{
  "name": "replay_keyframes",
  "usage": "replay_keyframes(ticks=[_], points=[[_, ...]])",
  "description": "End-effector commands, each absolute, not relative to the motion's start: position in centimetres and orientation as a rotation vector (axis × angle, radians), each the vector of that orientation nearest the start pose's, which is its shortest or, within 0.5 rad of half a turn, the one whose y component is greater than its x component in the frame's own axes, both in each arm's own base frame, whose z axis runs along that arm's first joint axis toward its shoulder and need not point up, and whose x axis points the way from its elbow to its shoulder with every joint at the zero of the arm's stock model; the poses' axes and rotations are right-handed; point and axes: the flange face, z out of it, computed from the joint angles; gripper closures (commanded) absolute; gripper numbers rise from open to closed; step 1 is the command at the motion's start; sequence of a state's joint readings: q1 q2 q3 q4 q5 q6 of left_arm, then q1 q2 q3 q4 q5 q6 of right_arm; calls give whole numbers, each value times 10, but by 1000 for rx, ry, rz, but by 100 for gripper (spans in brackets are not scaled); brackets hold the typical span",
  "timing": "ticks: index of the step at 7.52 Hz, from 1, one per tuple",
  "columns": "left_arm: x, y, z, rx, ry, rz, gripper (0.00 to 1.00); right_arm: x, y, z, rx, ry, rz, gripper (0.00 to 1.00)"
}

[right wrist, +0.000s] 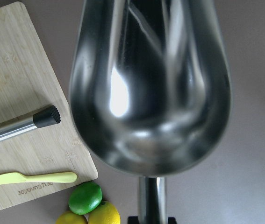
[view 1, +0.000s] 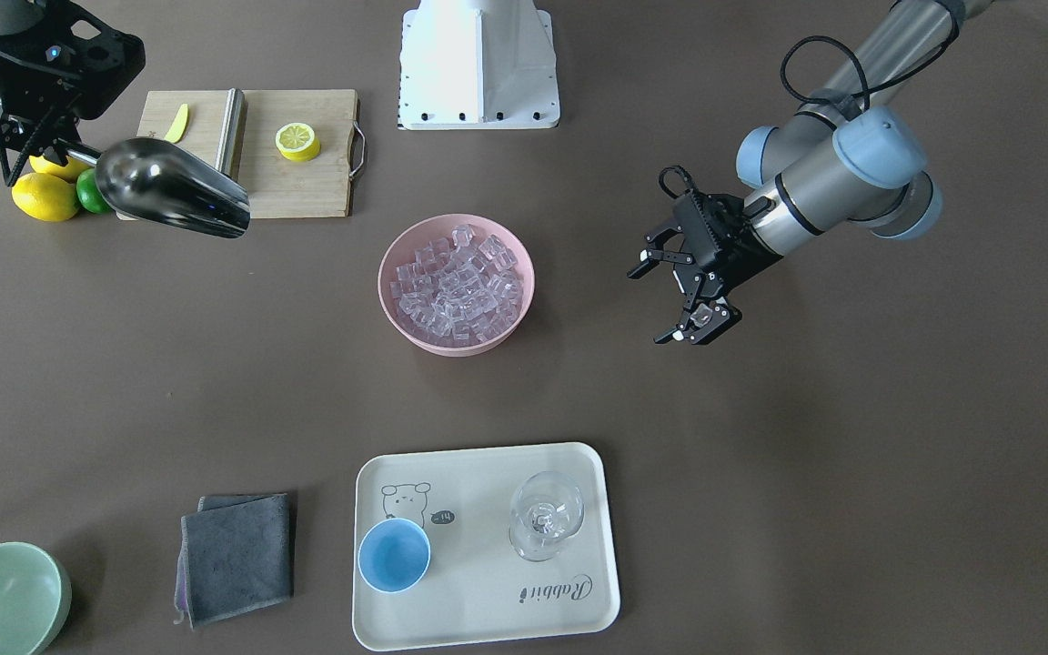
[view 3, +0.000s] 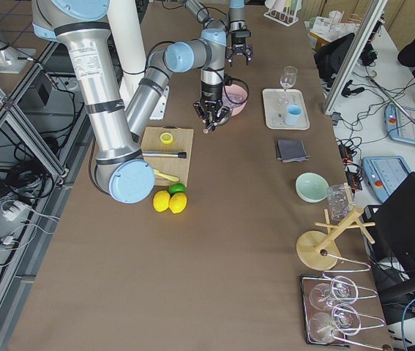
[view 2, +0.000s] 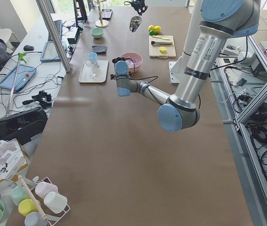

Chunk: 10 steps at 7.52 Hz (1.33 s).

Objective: Put ice in cup with scoop

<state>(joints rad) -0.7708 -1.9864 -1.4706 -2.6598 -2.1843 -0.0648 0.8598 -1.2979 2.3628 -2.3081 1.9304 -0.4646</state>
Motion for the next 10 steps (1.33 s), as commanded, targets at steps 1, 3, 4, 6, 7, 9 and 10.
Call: replay_keyframes(ticks=[1,3,4,6,7,9,10], points=[[449,-498,356,1183,1072,1105,2,-231,-379,251,245,-328,-1296,100],[482,-493,349,1209,1064,1131,2,-281,-375,213,225,-284,-1382,100],[504,-484,346,1228,1061,1122,2,-285,-379,203,235,-266,-1384,100],[523,-477,346,1225,1098,1105,2,-290,-385,163,225,-206,-1428,100],[537,-470,343,1216,1130,1100,2,-291,-387,149,249,-197,-1442,100],[541,-468,346,1225,1151,1092,2,-324,-414,119,218,-185,-1453,100],[543,-465,347,1222,1168,1082,2,-329,-414,121,219,-139,-1487,100]])
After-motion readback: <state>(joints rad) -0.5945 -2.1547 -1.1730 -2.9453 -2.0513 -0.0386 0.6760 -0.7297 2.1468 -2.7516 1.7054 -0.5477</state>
